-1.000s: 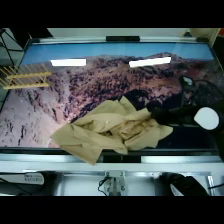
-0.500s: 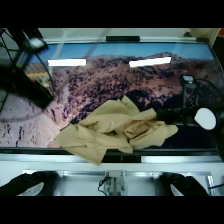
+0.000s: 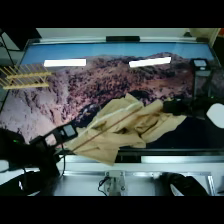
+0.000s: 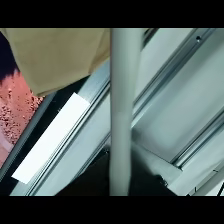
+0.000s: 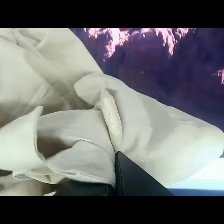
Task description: Fold the shirts.
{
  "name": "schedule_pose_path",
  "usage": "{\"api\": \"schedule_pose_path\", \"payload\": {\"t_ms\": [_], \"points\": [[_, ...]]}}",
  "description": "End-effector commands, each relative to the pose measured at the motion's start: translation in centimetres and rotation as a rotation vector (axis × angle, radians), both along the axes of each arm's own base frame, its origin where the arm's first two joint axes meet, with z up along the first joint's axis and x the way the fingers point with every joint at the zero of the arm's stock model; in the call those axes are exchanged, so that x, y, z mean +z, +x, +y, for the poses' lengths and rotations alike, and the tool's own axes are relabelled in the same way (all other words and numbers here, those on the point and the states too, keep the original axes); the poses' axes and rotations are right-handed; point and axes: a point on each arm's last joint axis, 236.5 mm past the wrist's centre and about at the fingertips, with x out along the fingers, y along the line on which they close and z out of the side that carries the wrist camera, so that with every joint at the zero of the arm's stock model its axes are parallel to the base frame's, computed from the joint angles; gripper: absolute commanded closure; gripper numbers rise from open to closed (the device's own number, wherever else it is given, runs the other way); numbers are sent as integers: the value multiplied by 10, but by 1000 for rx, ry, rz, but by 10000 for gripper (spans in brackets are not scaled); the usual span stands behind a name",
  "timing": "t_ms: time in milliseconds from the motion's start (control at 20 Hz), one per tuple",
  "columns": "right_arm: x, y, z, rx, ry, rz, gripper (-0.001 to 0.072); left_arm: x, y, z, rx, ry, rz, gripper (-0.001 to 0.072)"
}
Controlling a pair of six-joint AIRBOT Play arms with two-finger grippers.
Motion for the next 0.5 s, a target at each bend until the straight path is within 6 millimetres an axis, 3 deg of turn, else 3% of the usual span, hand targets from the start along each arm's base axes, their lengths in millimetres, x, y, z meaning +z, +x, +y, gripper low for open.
{"api": "schedule_pose_path", "payload": {"t_ms": [0,450], "points": [[8,0,2,6,12,-11,652,-8,-19,-5,-22,-11,4,661],[3,-7,0,-14,12,27,652,14,-45,2,-41,-136,17,662]]}}
